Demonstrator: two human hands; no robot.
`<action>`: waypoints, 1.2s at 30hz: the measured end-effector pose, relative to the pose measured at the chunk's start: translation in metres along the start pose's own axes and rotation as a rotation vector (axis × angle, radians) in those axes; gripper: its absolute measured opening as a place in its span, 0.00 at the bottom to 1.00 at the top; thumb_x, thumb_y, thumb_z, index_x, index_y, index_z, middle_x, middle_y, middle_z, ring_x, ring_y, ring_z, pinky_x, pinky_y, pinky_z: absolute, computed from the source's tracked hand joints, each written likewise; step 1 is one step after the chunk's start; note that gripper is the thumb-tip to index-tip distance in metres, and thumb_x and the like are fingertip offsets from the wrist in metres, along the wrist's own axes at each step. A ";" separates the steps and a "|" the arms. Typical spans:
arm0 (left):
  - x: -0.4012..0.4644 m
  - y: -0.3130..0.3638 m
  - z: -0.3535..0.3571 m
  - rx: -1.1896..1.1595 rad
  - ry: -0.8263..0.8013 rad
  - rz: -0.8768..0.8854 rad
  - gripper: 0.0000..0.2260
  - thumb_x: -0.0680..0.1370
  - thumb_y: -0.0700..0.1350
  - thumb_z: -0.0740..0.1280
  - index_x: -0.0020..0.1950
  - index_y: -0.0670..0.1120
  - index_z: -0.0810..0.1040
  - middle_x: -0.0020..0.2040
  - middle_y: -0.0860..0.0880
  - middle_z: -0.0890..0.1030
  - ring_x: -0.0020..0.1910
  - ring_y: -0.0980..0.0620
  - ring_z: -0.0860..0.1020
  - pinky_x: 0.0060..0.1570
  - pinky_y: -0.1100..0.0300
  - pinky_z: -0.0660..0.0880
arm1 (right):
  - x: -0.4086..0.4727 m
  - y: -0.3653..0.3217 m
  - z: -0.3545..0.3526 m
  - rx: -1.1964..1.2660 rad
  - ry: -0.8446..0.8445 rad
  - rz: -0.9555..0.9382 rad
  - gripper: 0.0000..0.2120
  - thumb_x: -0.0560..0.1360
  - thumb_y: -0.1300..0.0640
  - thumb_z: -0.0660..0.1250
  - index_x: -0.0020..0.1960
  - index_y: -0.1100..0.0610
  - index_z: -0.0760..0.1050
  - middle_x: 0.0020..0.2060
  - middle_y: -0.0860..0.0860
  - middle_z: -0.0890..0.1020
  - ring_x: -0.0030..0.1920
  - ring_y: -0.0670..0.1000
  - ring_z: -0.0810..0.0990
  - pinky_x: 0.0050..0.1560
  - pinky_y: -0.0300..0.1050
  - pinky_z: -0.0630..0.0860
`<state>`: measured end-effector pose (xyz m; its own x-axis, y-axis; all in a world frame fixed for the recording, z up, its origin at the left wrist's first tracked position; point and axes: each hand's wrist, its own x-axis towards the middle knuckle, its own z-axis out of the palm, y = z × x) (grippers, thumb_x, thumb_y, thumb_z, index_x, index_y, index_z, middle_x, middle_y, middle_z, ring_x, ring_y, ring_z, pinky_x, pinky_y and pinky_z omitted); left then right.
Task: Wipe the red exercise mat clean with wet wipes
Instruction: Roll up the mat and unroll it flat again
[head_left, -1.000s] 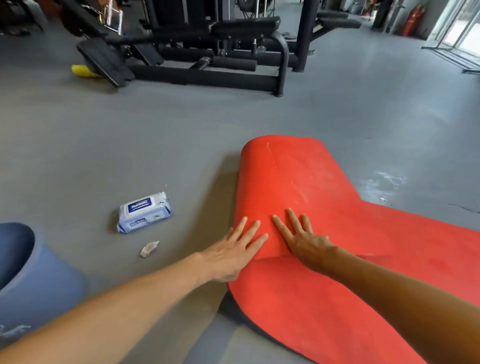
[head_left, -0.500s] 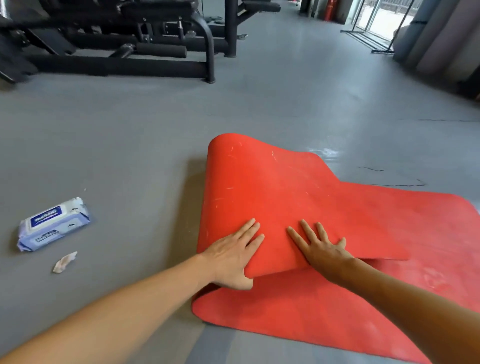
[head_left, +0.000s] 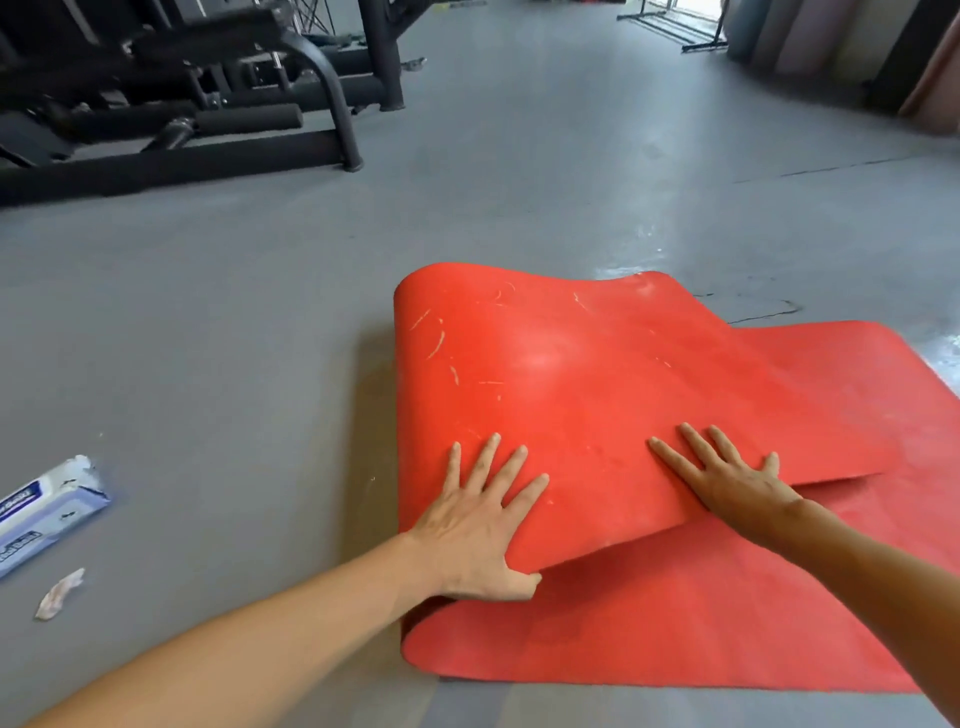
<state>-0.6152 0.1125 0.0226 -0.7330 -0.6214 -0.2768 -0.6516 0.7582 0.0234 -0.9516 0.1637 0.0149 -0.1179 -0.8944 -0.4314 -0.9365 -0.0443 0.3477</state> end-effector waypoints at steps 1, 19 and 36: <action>-0.001 0.005 -0.002 -0.014 -0.008 -0.018 0.50 0.71 0.73 0.61 0.85 0.56 0.39 0.84 0.47 0.33 0.78 0.41 0.23 0.75 0.28 0.34 | -0.002 0.015 0.007 0.022 -0.014 0.016 0.43 0.84 0.66 0.50 0.75 0.38 0.20 0.82 0.51 0.34 0.82 0.60 0.42 0.65 0.70 0.71; 0.049 0.051 0.009 -0.017 -0.087 -0.010 0.49 0.71 0.72 0.61 0.85 0.56 0.43 0.85 0.46 0.35 0.82 0.39 0.32 0.74 0.24 0.39 | -0.015 -0.046 -0.001 0.121 0.186 -0.363 0.46 0.79 0.60 0.60 0.80 0.47 0.27 0.82 0.51 0.33 0.82 0.59 0.36 0.77 0.64 0.58; -0.052 0.030 0.069 -0.315 0.120 -0.201 0.50 0.79 0.44 0.66 0.80 0.59 0.26 0.78 0.51 0.20 0.78 0.41 0.23 0.80 0.34 0.51 | -0.022 -0.084 -0.012 0.050 0.166 -0.303 0.46 0.81 0.70 0.51 0.75 0.43 0.18 0.79 0.50 0.27 0.81 0.62 0.35 0.71 0.73 0.64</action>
<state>-0.5831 0.1817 -0.0289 -0.5897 -0.7844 -0.1925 -0.7992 0.5324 0.2791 -0.8668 0.1819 0.0053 0.2192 -0.9043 -0.3663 -0.9364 -0.3004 0.1813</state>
